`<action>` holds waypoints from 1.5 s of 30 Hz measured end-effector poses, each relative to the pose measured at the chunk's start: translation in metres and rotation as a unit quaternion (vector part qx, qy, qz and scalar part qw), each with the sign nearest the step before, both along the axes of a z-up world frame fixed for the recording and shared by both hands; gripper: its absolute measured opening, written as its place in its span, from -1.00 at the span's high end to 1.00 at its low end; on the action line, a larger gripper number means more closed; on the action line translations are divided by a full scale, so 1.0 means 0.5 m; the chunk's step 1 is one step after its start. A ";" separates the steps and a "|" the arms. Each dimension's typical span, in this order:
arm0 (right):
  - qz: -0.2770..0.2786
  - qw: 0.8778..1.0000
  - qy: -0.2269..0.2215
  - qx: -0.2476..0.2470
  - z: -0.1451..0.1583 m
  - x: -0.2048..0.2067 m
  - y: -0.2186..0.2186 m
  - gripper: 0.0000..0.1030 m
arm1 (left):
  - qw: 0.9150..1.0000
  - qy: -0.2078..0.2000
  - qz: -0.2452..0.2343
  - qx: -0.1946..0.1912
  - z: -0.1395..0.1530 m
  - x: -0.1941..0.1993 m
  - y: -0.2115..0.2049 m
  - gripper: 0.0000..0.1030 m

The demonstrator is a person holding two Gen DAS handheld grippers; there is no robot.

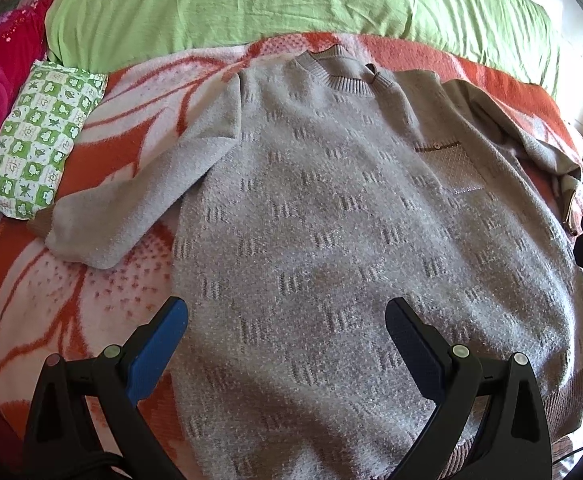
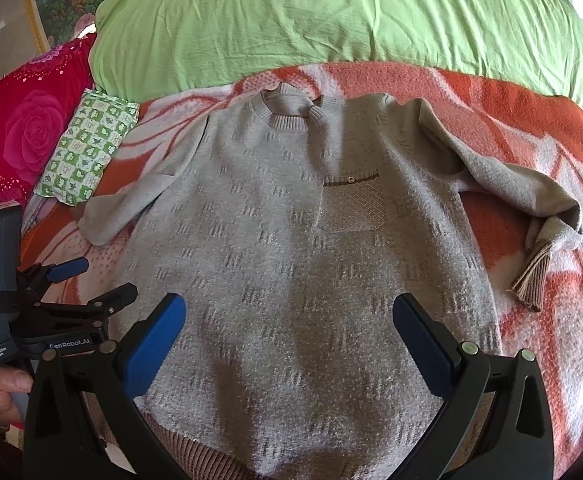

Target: Fold small clothes

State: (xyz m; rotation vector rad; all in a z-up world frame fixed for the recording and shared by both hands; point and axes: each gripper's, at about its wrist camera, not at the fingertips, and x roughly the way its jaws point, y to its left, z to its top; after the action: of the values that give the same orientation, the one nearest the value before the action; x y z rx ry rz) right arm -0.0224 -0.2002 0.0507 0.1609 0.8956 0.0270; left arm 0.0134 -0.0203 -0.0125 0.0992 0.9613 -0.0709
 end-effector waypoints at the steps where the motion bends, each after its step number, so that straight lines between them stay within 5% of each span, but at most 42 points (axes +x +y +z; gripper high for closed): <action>1: 0.000 1.000 0.002 0.000 -0.001 0.000 0.001 -1.00 | 1.000 0.002 0.000 0.000 -0.001 0.000 -0.001 -0.93; 8: -0.001 0.998 0.060 -0.004 -0.007 0.007 -0.018 -1.00 | 1.000 0.004 0.002 -0.002 -0.009 0.008 -0.003 -0.93; 25: -0.007 1.000 0.013 0.003 0.025 0.156 -0.128 -1.00 | 0.999 0.022 0.019 -0.026 0.004 0.149 0.032 -0.93; 31: -0.067 0.998 -0.004 -0.012 0.042 0.209 -0.241 -1.00 | 0.998 0.023 0.026 -0.054 0.029 0.241 0.031 -0.93; 45: -0.144 0.986 0.061 -0.057 -0.076 0.141 -0.440 -0.89 | 0.999 0.031 0.030 -0.023 0.011 0.441 -0.004 -0.93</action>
State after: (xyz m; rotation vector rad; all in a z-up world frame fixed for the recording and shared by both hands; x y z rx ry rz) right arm 0.0483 -0.4202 0.0126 0.1861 0.9867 -0.3058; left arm 0.2341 -0.0225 -0.0069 0.0257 1.0224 -0.0403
